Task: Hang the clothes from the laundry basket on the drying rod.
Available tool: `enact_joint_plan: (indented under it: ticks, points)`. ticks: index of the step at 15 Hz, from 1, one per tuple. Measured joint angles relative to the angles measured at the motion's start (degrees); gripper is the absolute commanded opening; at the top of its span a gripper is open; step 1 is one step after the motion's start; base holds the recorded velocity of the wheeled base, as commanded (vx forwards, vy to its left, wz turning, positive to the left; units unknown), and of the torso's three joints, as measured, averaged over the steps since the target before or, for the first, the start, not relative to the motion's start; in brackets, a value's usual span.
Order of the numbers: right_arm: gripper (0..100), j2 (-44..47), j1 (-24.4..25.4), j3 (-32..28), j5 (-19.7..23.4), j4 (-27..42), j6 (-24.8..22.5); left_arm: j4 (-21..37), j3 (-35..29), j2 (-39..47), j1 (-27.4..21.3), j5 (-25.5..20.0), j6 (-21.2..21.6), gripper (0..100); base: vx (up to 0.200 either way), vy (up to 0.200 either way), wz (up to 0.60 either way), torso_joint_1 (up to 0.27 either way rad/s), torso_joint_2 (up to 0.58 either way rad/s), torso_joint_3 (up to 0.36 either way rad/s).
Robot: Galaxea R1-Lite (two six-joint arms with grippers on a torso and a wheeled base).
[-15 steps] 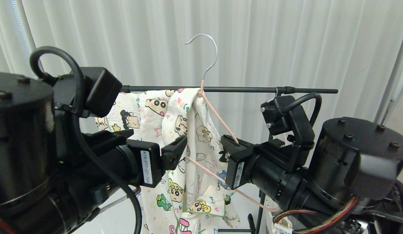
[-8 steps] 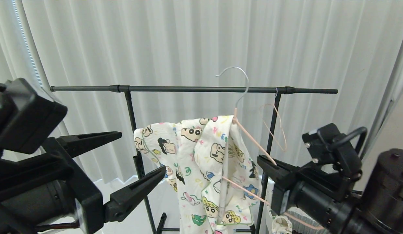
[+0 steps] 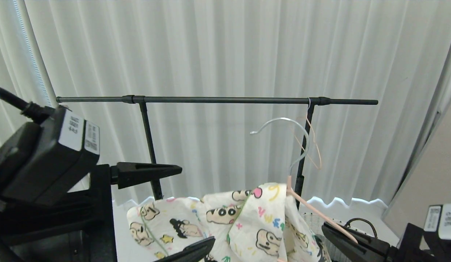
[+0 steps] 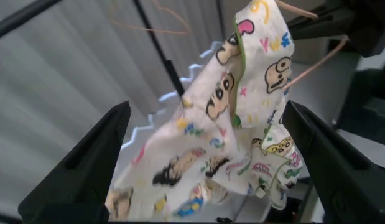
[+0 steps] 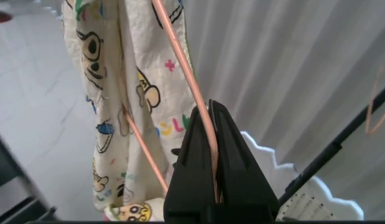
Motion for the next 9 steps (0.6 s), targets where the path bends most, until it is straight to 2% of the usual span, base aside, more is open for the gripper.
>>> enact_joint_plan:
  ticks: [2,5,9]
  points:
    - [0,-1.1,3.0,1.1,0.0,0.0,-1.1,0.1,1.4,1.1,-0.9,-1.7,0.0,100,0.000,0.000,0.00,0.000,0.00,0.000]
    - [0,-1.1,6.9,1.4,0.0,0.0,-1.6,0.1,3.1,2.6,-3.0,-1.9,0.0,100,0.000,0.000,0.00,0.000,0.00,0.000]
    - [0,0.3,9.3,1.0,0.0,0.0,-1.8,0.1,5.0,3.5,-8.6,-1.9,-0.4,100,0.000,0.000,0.00,0.000,0.00,0.000]
